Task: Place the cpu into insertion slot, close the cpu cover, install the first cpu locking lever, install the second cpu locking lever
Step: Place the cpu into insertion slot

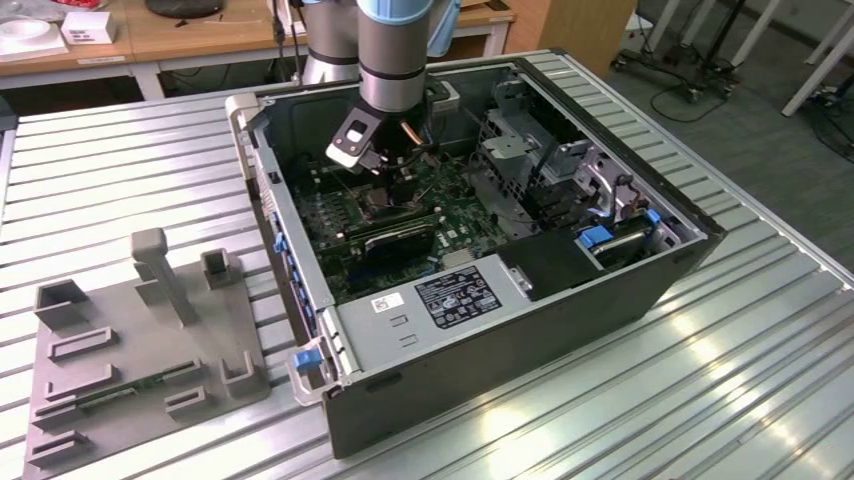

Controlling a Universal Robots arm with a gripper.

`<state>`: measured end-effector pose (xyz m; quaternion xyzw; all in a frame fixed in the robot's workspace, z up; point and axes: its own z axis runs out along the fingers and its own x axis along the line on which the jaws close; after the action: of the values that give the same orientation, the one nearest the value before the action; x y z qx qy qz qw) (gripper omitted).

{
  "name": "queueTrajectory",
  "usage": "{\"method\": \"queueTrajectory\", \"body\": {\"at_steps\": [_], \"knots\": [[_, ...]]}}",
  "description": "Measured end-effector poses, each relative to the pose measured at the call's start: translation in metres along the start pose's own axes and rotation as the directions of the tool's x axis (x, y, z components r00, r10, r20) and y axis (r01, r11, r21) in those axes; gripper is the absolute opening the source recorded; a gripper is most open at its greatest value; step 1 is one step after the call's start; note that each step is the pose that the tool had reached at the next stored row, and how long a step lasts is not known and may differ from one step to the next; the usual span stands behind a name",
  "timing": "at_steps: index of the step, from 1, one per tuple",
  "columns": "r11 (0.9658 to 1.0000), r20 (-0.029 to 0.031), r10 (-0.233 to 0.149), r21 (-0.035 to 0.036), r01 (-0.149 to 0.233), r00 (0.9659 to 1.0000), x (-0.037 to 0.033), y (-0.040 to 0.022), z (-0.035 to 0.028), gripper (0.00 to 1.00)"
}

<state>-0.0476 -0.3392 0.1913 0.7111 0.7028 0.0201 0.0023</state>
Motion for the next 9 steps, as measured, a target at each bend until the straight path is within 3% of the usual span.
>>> {"method": "queueTrajectory", "body": {"at_steps": [1, 6, 9], "knots": [[1.0000, 0.0003, 0.000, 0.0003, 0.000, 1.0000, -0.0001, 0.0000, -0.0001, 0.61], [1.0000, 0.0012, 0.000, 0.0008, 0.000, 1.0000, -0.0002, -0.0001, -0.0004, 0.61], [1.0000, 0.0011, 0.000, 0.0008, 0.000, 1.0000, -0.0001, 0.0000, -0.0042, 0.61]]}}
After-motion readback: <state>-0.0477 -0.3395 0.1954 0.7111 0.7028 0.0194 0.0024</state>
